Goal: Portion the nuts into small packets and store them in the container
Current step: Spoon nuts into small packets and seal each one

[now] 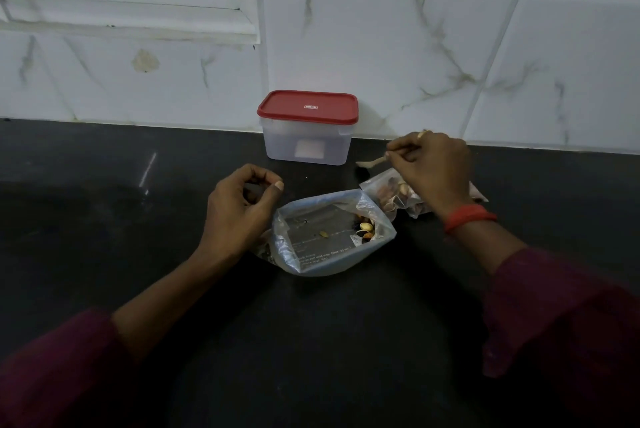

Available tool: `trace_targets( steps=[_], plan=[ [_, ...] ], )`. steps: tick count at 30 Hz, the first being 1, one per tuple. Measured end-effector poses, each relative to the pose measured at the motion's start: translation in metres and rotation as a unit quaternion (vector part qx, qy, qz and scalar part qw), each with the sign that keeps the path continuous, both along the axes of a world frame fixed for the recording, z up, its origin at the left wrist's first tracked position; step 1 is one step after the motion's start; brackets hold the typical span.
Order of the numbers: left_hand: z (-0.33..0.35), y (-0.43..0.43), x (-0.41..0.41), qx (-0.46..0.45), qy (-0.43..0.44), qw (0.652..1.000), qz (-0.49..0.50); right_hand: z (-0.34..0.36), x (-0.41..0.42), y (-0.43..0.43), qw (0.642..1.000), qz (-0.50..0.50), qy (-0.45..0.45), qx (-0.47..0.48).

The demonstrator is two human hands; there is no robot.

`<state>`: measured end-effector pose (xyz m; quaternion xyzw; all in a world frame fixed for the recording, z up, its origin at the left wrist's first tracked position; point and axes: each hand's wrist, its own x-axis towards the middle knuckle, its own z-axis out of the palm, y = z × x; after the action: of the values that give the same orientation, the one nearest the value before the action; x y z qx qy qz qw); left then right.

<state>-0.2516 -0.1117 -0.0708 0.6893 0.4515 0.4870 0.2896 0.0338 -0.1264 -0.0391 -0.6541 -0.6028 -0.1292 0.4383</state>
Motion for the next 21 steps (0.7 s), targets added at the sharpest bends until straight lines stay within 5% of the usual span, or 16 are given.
trace_targets(
  steps=[10,21],
  plan=[
    [-0.002,0.001,0.001,0.001,0.007,1.0,-0.006,-0.006,-0.004,0.072,0.981,-0.017,-0.015,-0.194],
    [-0.003,-0.002,0.003,0.013,0.019,1.0,-0.016,-0.02,-0.003,0.109,0.971,-0.024,0.016,-0.236]
  ],
)
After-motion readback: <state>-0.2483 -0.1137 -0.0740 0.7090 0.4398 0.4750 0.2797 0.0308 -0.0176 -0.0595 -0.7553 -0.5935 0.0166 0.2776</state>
